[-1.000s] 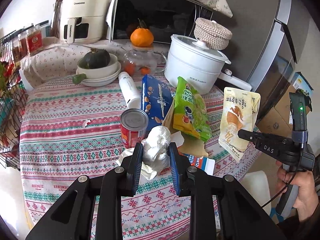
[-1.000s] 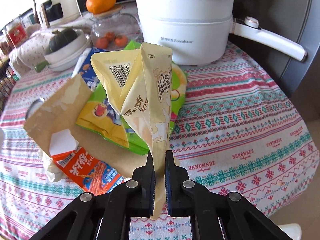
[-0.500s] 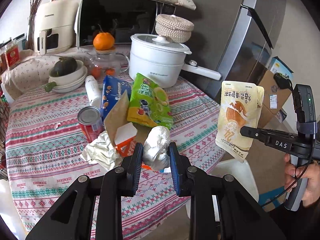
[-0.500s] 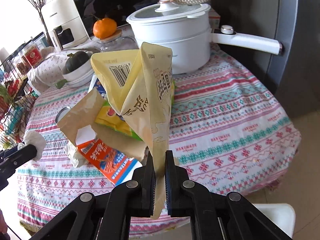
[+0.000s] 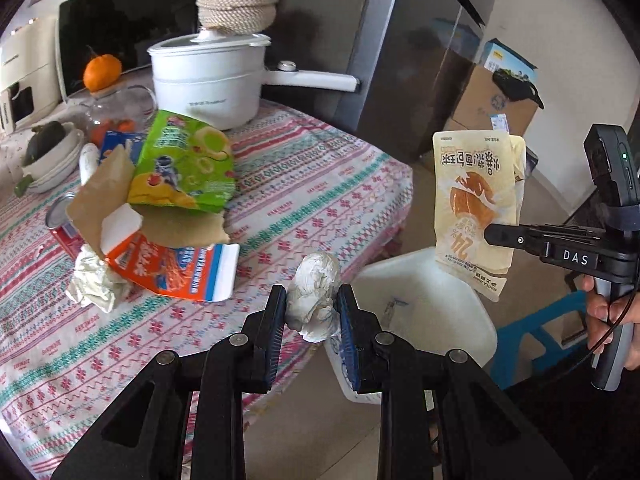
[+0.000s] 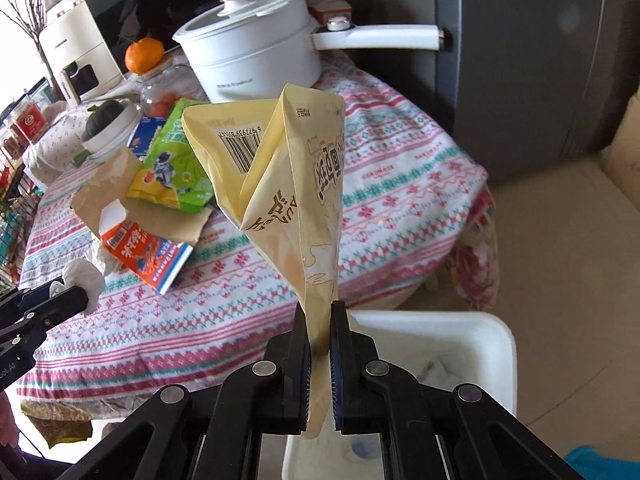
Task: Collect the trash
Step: 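Carry paper and snack bag over the bin and open both tools to drop them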
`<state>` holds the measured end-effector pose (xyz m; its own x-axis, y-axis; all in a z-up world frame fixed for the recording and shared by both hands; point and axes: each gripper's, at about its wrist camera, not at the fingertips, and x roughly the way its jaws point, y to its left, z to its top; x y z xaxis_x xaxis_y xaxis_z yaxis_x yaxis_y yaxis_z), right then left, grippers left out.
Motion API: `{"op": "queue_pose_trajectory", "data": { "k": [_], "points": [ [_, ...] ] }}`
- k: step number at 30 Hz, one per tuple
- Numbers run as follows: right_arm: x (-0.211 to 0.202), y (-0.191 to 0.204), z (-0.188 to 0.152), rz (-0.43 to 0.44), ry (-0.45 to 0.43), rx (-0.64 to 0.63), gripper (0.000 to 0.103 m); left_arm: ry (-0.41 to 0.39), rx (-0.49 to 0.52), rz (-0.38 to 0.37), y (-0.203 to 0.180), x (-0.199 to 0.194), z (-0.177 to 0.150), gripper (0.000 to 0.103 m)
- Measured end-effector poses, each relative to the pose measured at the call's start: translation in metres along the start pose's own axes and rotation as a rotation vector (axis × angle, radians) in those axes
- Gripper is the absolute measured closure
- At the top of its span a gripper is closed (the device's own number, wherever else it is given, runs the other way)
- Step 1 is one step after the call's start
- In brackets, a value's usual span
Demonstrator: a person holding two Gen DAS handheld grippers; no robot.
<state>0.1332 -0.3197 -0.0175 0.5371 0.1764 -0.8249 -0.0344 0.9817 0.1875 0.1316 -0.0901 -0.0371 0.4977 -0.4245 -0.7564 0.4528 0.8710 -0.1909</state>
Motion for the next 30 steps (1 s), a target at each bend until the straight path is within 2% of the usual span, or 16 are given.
{"op": "queue_pose_trajectory", "data": {
  "k": [10, 16, 22, 25, 27, 30],
  "points": [
    [-0.001, -0.050, -0.044, -0.076, 0.083, 0.096, 0.097, 0.090, 0.214, -0.080, -0.087, 0.061, -0.024, 0.075],
    [0.001, -0.071, -0.064, -0.111, 0.124, 0.139, 0.097, 0.126, 0.295, -0.081, -0.114, 0.097, -0.036, 0.075],
    [0.004, -0.087, -0.071, -0.123, 0.148, 0.178, 0.097, 0.150, 0.337, -0.070, -0.124, 0.115, -0.040, 0.071],
    [0.004, -0.092, -0.074, -0.130, 0.153, 0.185, 0.097, 0.175, 0.338, -0.044, -0.124, 0.118, -0.039, 0.063],
    [0.005, -0.095, -0.075, -0.130, 0.158, 0.191, 0.097, 0.173, 0.329, -0.030, -0.120, 0.117, -0.037, 0.048],
    [0.006, -0.096, -0.075, -0.131, 0.162, 0.192, 0.097, 0.159, 0.310, -0.016, -0.114, 0.109, -0.034, 0.040]
  ]
}}
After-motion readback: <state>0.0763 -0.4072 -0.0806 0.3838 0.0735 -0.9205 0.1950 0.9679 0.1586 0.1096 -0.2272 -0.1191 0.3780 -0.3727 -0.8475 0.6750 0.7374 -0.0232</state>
